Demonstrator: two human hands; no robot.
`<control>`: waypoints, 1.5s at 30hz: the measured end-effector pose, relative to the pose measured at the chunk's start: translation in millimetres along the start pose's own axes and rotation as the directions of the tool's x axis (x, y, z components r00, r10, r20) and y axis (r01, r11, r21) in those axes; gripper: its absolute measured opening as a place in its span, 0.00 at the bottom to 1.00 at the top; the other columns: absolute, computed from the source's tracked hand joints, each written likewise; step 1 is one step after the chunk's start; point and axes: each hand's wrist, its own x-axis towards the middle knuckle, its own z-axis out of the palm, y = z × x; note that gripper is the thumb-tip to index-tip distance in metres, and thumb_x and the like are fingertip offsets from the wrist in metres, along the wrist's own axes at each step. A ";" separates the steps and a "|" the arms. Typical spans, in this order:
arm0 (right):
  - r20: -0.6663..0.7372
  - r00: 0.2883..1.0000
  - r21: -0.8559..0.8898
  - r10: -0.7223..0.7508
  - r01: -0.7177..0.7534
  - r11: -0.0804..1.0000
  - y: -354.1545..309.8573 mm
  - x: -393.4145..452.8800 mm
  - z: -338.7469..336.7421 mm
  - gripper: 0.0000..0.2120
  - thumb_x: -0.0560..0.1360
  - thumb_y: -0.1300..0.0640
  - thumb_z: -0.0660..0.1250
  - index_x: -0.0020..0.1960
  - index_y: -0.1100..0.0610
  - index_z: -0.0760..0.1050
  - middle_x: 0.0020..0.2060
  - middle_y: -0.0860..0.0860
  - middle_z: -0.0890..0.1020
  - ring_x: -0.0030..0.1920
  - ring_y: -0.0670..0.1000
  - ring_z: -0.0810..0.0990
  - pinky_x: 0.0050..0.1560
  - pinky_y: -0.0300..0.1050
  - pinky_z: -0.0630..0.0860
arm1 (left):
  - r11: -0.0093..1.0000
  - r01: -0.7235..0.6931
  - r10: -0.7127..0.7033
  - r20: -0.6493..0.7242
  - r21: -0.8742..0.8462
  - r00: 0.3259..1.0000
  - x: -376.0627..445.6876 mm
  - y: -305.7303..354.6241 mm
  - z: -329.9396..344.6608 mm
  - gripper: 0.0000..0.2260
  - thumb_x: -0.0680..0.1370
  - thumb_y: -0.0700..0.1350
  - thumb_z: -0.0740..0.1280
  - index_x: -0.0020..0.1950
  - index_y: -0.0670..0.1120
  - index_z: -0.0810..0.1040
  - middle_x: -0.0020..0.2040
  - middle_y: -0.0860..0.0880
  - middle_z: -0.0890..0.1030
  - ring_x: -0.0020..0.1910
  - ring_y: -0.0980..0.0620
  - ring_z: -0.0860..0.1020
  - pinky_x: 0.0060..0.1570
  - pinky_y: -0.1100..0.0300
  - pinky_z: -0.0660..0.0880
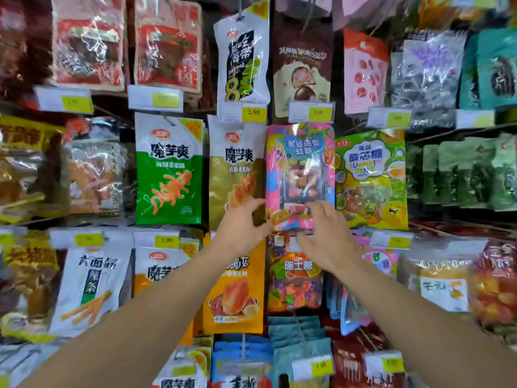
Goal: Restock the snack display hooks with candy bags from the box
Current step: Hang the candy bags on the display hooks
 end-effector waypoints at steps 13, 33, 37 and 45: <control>0.389 0.921 -0.043 0.020 -0.004 0.999 -114.4 -187.2 80.8 0.32 0.74 0.48 0.69 0.74 0.59 0.63 0.68 0.55 0.68 0.68 0.60 0.67 0.69 0.51 0.64 | 0.974 0.224 -0.223 0.249 0.026 0.942 -215.6 -121.0 -26.8 0.23 0.77 0.51 0.66 0.72 0.49 0.72 0.62 0.43 0.80 0.61 0.44 0.79 0.57 0.51 0.75; 0.891 0.453 0.128 -0.023 -0.203 0.971 -238.1 -517.2 203.7 0.29 0.76 0.49 0.65 0.74 0.55 0.63 0.69 0.53 0.68 0.70 0.57 0.65 0.68 0.48 0.64 | 0.611 0.750 -0.771 0.403 0.252 0.493 -573.3 -217.1 -72.1 0.23 0.77 0.48 0.68 0.72 0.52 0.71 0.64 0.48 0.79 0.61 0.47 0.78 0.57 0.57 0.73; 0.941 0.336 0.052 0.037 -0.251 0.966 -261.2 -554.5 237.1 0.28 0.75 0.47 0.66 0.72 0.55 0.65 0.68 0.53 0.70 0.69 0.59 0.67 0.68 0.52 0.67 | 0.551 0.782 -0.804 0.437 0.292 0.403 -613.5 -257.1 -72.9 0.19 0.77 0.48 0.68 0.69 0.51 0.74 0.60 0.45 0.81 0.60 0.45 0.78 0.57 0.57 0.72; 0.977 0.072 -0.165 0.202 -0.349 0.922 -311.6 -611.9 334.9 0.28 0.71 0.50 0.65 0.69 0.56 0.66 0.63 0.56 0.72 0.63 0.62 0.71 0.61 0.53 0.72 | 0.415 0.853 -0.822 0.532 0.315 0.203 -688.1 -381.0 -64.9 0.20 0.77 0.48 0.69 0.69 0.53 0.74 0.65 0.49 0.79 0.63 0.47 0.76 0.60 0.55 0.74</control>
